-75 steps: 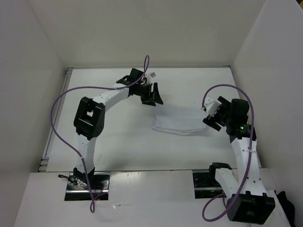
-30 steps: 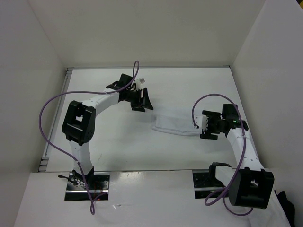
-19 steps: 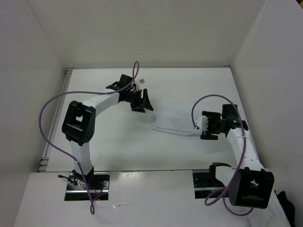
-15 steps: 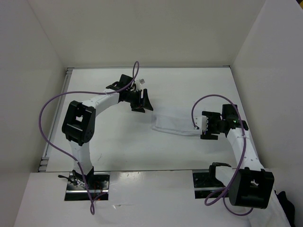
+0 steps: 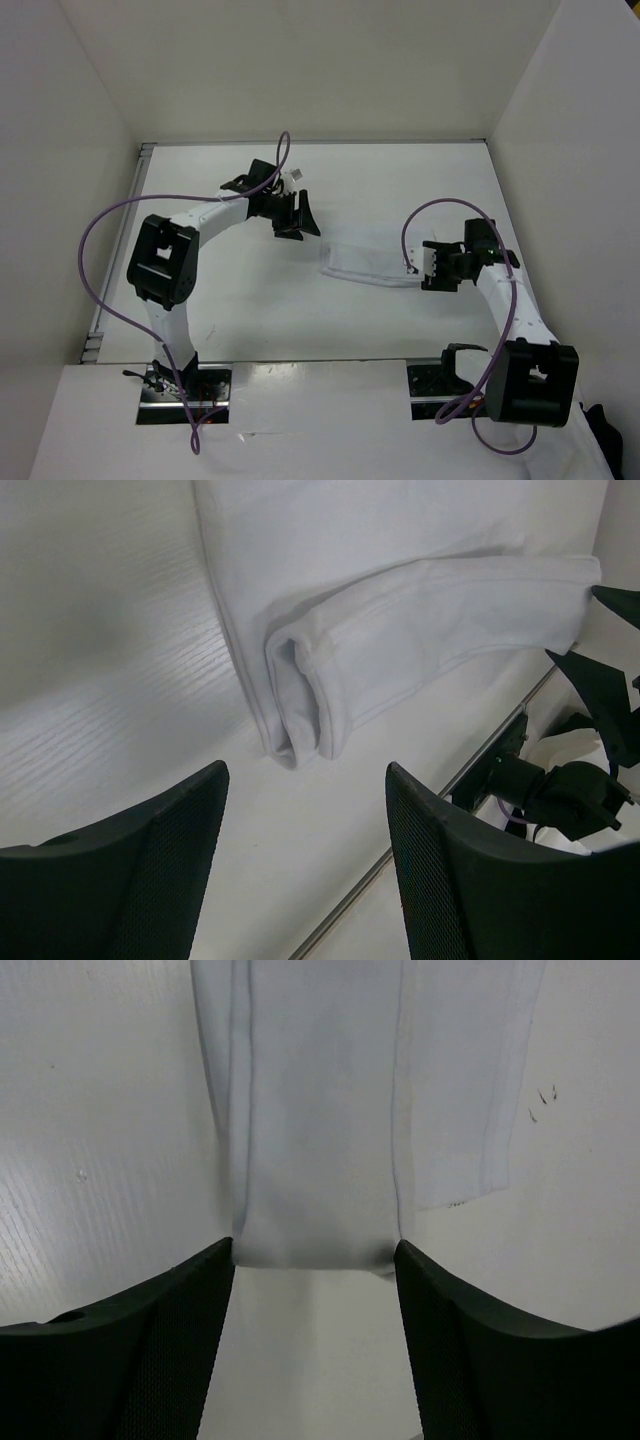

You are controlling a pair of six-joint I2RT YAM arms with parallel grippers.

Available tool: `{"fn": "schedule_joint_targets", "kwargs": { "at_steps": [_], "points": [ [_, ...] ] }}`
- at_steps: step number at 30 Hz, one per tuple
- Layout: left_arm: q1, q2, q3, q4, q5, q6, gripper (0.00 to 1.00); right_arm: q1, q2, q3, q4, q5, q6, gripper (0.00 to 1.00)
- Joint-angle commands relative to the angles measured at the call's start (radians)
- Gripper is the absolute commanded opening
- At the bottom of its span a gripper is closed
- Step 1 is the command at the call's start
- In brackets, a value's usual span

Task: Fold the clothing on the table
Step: Fold the skirt

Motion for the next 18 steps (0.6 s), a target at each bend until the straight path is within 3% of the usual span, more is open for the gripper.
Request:
{"fn": "schedule_joint_targets", "kwargs": {
  "at_steps": [1, 2, 6, 7, 13, 18],
  "points": [
    [0.012, -0.059, -0.014, 0.001, 0.004, 0.023, 0.71, 0.01, 0.016, -0.009, 0.042, -0.03, -0.006, 0.69],
    [0.012, -0.059, -0.014, 0.001, 0.004, 0.023, 0.71, 0.01, 0.016, 0.0, 0.042, -0.03, -0.006, 0.64],
    [0.012, -0.059, -0.014, 0.001, 0.004, 0.023, 0.71, 0.01, 0.016, 0.019, 0.061, -0.039, 0.029, 0.18],
    [0.012, -0.059, -0.014, 0.001, 0.004, 0.023, 0.71, 0.01, 0.016, 0.031, 0.061, -0.04, 0.06, 0.14],
    [0.012, -0.05, -0.014, 0.001, 0.004, 0.023, 0.73, 0.01, 0.059, 0.124, 0.081, -0.108, 0.259, 0.01],
    [0.012, -0.041, -0.014, 0.001, 0.013, 0.023, 0.73, 0.01, 0.261, 0.27, 0.058, -0.127, 0.482, 0.01]
  ]
}}
